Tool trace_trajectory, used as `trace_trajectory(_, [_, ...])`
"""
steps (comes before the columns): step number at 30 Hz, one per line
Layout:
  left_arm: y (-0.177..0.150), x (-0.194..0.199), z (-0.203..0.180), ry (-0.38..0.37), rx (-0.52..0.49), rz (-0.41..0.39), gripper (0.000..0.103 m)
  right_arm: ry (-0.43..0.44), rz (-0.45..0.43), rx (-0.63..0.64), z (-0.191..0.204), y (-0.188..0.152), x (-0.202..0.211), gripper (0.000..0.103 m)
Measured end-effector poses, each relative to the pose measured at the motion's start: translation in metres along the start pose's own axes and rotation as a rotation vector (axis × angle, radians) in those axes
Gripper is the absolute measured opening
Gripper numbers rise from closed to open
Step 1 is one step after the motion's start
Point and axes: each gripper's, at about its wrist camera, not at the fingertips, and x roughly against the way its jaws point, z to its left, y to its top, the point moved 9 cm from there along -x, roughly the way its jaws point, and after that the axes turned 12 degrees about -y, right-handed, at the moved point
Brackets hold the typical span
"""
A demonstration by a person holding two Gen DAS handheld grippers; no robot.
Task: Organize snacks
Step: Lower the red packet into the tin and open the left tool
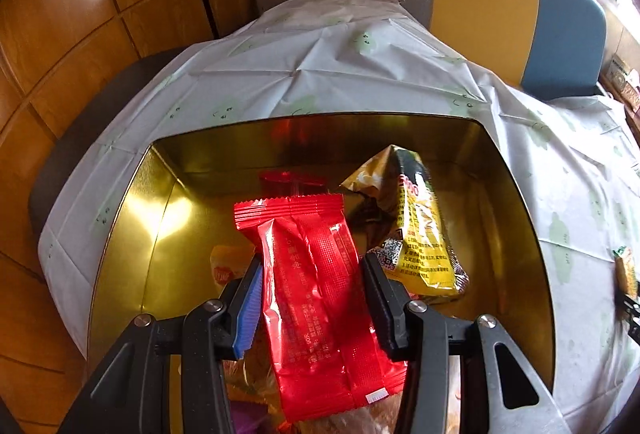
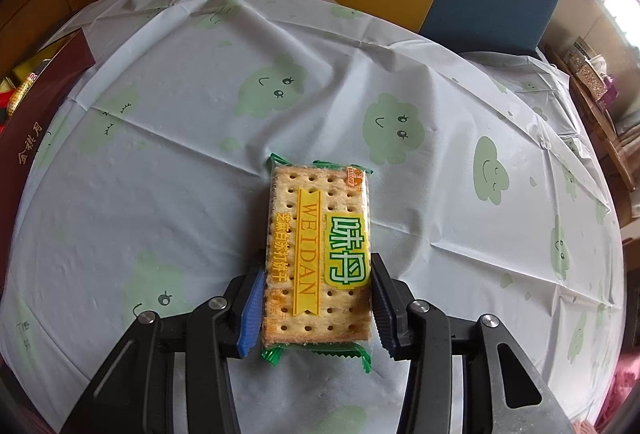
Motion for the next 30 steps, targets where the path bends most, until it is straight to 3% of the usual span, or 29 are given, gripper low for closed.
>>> trace_trajectory(7, [0.002,-0.008,0.002,-0.003,0.017,0.028,0.052,-0.004,0.0,0.0,0.004,0.001,0.002,0.047])
trace_trajectory(12, [0.002,-0.002,0.002,-0.031,0.032,0.011,0.069,-0.004,-0.001,-0.011,0.006,-0.001,0.002,0.047])
trace_trajectory(22, [0.0,0.037,0.002,-0.013,0.004,-0.089,0.069,-0.014,-0.01,-0.009,0.007,-0.005,0.002,0.047])
trace_trajectory(30, [-0.027,0.072,0.004,-0.037,-0.011,-0.144,0.069,-0.019,-0.01,-0.017,0.007,-0.006,0.003,0.047])
